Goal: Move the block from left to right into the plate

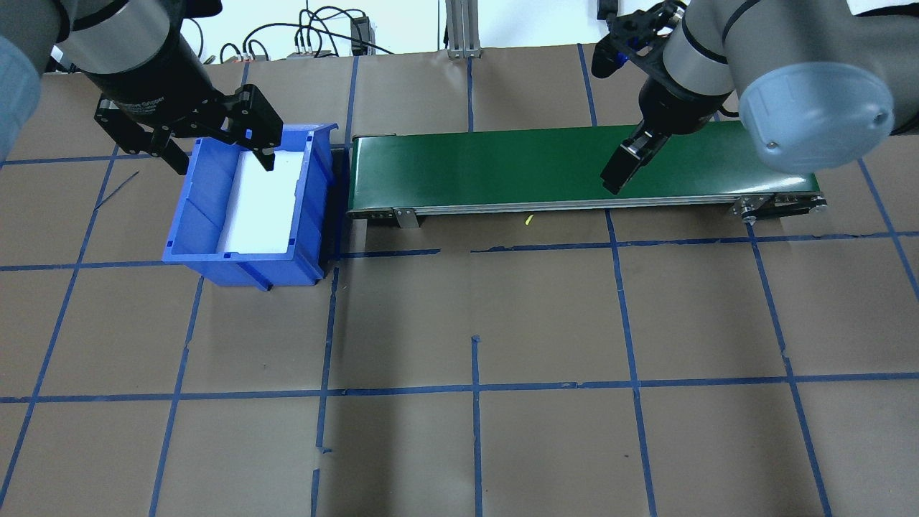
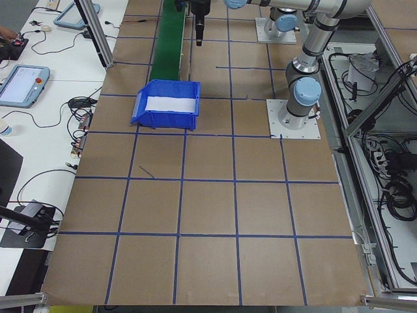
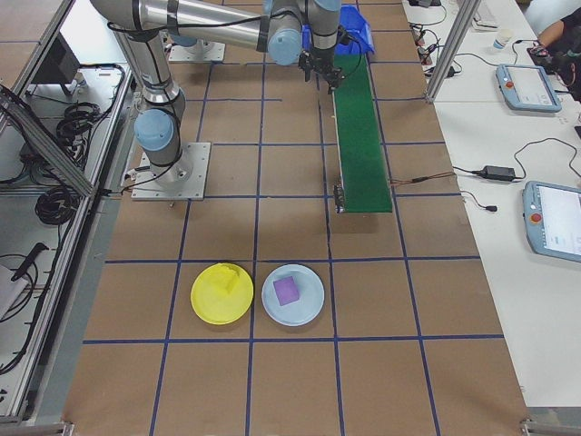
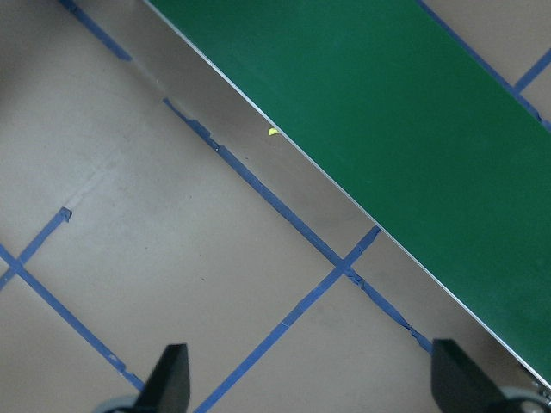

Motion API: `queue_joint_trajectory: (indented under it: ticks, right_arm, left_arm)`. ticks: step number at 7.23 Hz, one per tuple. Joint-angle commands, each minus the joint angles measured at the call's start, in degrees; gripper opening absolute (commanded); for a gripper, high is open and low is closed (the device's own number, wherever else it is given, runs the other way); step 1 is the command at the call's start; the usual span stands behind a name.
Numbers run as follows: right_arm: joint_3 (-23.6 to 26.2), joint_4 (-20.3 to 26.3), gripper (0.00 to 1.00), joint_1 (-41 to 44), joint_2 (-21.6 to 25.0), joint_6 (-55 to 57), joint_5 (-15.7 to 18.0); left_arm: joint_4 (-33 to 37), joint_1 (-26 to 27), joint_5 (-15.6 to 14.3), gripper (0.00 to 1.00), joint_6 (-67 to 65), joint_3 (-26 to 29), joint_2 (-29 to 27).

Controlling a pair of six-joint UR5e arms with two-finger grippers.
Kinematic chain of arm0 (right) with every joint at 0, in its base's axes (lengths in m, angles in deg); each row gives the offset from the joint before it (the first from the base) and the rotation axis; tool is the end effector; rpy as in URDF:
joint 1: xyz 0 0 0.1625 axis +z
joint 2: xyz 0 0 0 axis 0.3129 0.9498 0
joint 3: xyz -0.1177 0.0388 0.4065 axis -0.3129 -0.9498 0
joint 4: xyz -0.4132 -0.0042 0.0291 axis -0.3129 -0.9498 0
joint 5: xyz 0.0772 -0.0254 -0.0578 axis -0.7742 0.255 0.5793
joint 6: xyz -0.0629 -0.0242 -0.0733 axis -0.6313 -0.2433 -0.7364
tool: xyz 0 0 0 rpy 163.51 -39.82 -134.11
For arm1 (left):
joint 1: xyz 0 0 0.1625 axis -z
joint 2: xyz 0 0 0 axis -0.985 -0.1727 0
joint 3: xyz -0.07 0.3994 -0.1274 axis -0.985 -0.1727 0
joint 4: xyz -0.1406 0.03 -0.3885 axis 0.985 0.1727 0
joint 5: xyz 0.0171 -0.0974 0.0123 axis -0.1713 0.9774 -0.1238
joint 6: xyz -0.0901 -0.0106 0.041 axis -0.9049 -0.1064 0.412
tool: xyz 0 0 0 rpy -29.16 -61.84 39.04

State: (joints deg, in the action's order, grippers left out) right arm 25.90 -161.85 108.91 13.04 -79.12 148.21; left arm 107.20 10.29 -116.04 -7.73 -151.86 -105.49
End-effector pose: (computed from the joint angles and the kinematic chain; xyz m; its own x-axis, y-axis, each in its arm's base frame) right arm 0.1505 -0.5220 0.4368 -0.7646 -0.6433 -0.0385 -0.6345 0.7619 -0.1296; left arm -0.1335 -0.4796 0.5248 -0.9996 -0.0111 -0.0255 -0.0099 0.9989 -0.0452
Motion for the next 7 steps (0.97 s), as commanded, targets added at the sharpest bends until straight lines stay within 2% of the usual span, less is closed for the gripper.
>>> queue_joint_trajectory:
  ticks: [1, 3, 5, 6, 7]
  right_arm:
    - [-1.88, 0.44, 1.0, 0.38, 1.52, 17.49, -0.27]
    - [-4.94, 0.61, 1.0, 0.47, 2.06, 32.53, -0.36]
    - [-7.68, 6.29, 1.0, 0.47, 2.15, 37.92, 0.52]
    - [-9.26, 10.59, 1.0, 0.47, 2.24, 39.27, 3.04]
    - [-10.67, 14.2, 1.0, 0.47, 2.32, 39.19, 7.51]
  left_arm:
    - [-0.44, -0.61, -0.6, 1.0, -0.04, 0.61, 0.08]
    - [0.17, -0.7, -0.26, 1.0, -0.04, 0.87, 0.16]
    - [0.17, -0.79, -0.25, 1.0, -0.13, 1.06, 0.16]
    - [0.17, -0.88, -0.25, 1.0, -0.13, 1.06, 0.16]
    - [0.17, -0.79, -0.08, 1.0, -0.13, 1.06, 0.16]
